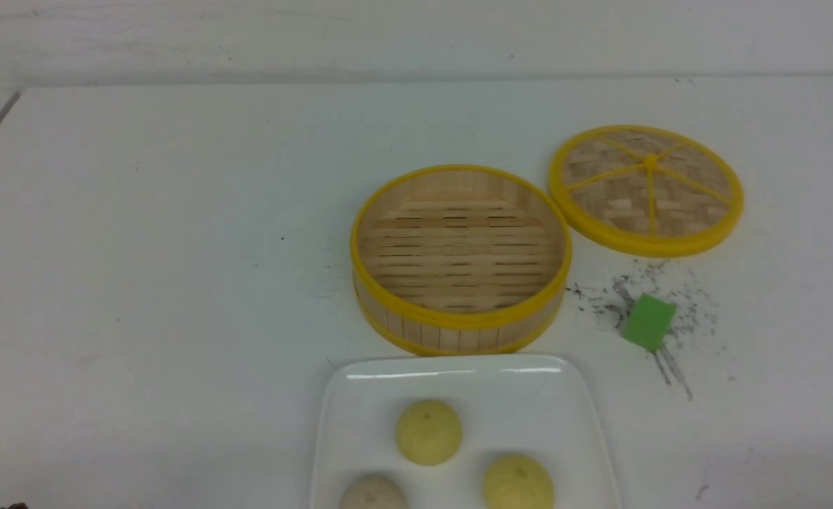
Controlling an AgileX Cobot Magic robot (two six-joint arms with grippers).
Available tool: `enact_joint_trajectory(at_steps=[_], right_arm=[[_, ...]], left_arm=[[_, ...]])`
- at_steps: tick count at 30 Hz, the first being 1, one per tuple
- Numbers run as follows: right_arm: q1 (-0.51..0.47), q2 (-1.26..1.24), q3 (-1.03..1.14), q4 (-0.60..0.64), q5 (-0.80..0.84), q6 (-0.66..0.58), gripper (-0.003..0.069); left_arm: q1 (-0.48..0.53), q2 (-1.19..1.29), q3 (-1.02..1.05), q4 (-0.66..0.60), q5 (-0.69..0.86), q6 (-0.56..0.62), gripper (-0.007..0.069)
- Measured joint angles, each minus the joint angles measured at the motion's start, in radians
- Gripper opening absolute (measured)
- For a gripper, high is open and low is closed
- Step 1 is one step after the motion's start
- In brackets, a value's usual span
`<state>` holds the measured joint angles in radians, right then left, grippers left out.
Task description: Put the steamed buns into the plate on the white tablecloth.
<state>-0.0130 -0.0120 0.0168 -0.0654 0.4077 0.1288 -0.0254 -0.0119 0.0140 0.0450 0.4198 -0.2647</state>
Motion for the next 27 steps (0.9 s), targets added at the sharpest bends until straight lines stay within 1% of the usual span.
enact_joint_trajectory(at_steps=[15, 18, 21, 27], right_arm=[[0.0, 0.0, 0.0, 0.0, 0.0, 0.0, 0.0185], [0.0, 0.0, 0.0, 0.0, 0.0, 0.0, 0.0188], [0.0, 0.0, 0.0, 0.0, 0.0, 0.0, 0.019], [0.0, 0.0, 0.0, -0.001, 0.0, 0.0, 0.0198]], left_arm=[[0.001, 0.0, 0.0, 0.001, 0.0, 0.0, 0.0113], [0.015, 0.0, 0.001, 0.001, 0.0, 0.0, 0.0118], [0.054, 0.0, 0.001, 0.001, 0.0, -0.001, 0.0122], [0.06, 0.0, 0.001, 0.001, 0.0, -0.002, 0.0127]])
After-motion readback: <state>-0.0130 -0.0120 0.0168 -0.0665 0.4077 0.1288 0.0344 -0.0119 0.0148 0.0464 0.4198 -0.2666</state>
